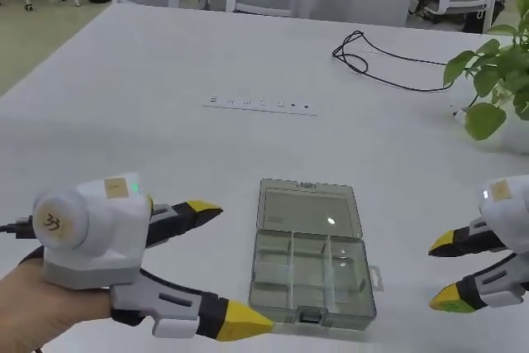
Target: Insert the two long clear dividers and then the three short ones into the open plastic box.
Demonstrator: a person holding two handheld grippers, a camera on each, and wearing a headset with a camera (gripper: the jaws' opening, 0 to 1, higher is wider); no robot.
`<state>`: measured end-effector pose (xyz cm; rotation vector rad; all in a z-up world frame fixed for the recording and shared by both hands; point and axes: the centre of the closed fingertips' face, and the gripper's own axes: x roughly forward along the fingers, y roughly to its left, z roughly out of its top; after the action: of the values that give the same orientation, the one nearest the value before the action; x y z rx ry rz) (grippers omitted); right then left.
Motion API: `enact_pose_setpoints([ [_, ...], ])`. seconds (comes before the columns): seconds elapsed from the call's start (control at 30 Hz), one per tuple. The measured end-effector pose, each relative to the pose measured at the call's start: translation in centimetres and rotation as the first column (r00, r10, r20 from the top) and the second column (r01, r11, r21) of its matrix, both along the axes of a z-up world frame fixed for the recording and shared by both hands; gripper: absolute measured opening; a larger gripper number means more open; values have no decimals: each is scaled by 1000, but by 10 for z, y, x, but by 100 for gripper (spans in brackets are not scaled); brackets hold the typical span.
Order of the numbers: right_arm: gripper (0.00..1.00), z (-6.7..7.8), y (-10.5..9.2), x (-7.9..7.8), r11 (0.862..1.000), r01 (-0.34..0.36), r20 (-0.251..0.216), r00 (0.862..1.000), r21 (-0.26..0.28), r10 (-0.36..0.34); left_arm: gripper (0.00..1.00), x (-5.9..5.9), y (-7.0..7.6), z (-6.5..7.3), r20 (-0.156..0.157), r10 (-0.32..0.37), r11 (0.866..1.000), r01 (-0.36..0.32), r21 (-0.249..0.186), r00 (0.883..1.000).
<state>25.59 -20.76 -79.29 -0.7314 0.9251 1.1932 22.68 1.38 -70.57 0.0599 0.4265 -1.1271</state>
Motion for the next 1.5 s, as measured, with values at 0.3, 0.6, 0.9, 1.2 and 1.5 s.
enact_pose_setpoints([
  [0.3, 48, -33, -25, 1, 993, -50, -13, 999, -109, 48, 100, -1, -11, -3, -11, -10, 1000, 10, -2, 1000],
  [0.6, 45, -52, -37, 8, 980, -93, -19, 996, -176, 91, 100, -1, -15, -6, -19, -22, 1000, 22, 0, 1000],
  [0.9, 42, -61, -45, 11, 975, -107, -34, 994, -195, 102, 100, 1, -13, -5, -19, -18, 1000, 18, -1, 1000],
  [1.2, 33, -63, -48, 14, 976, -102, -31, 995, -192, 98, 100, 1, -14, -6, -22, -20, 1000, 20, 1, 1000],
  [1.5, 33, -61, -48, 14, 976, -95, -17, 995, -195, 94, 100, 1, -16, -3, -24, -14, 1000, 14, -9, 1000],
])
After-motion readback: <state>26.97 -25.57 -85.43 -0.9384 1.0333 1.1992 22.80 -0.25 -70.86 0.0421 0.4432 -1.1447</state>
